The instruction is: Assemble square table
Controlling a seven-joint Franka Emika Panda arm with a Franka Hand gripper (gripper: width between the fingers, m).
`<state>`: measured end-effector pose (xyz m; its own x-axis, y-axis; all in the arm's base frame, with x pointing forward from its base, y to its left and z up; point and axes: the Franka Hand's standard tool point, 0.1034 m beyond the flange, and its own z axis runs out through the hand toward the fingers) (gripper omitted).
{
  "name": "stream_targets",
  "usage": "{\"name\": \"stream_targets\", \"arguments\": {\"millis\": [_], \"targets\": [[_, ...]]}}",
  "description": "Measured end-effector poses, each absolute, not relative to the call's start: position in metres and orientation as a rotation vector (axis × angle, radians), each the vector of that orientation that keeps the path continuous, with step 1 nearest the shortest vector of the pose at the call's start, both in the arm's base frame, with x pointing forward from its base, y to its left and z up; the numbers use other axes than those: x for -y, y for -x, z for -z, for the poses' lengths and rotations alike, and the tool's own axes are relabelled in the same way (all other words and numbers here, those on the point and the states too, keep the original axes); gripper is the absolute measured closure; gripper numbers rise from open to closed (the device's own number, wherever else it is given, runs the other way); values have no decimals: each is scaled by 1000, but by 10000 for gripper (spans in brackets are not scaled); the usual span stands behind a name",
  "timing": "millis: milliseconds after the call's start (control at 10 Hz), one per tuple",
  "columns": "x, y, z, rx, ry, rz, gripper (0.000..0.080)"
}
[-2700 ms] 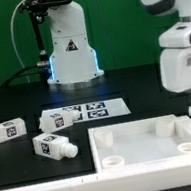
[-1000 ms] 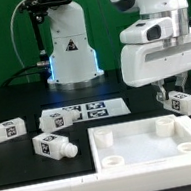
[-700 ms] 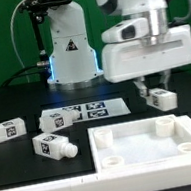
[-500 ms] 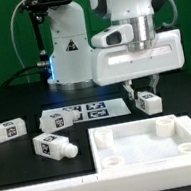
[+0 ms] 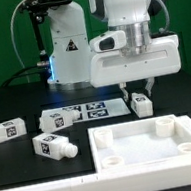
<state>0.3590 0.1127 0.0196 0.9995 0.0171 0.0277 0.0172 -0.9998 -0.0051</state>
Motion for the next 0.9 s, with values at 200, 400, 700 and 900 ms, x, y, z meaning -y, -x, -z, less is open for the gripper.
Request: {"name": "stream_targets", "arguments": {"millis": [200, 400, 700, 900], "targets": [[-113, -358, -16, 6, 3135, 103, 515], [-119, -360, -16, 25, 3128, 147, 515], [-119, -360, -16, 28, 3129, 146, 306], [-119, -360, -16, 29, 3129, 146, 184]]}}
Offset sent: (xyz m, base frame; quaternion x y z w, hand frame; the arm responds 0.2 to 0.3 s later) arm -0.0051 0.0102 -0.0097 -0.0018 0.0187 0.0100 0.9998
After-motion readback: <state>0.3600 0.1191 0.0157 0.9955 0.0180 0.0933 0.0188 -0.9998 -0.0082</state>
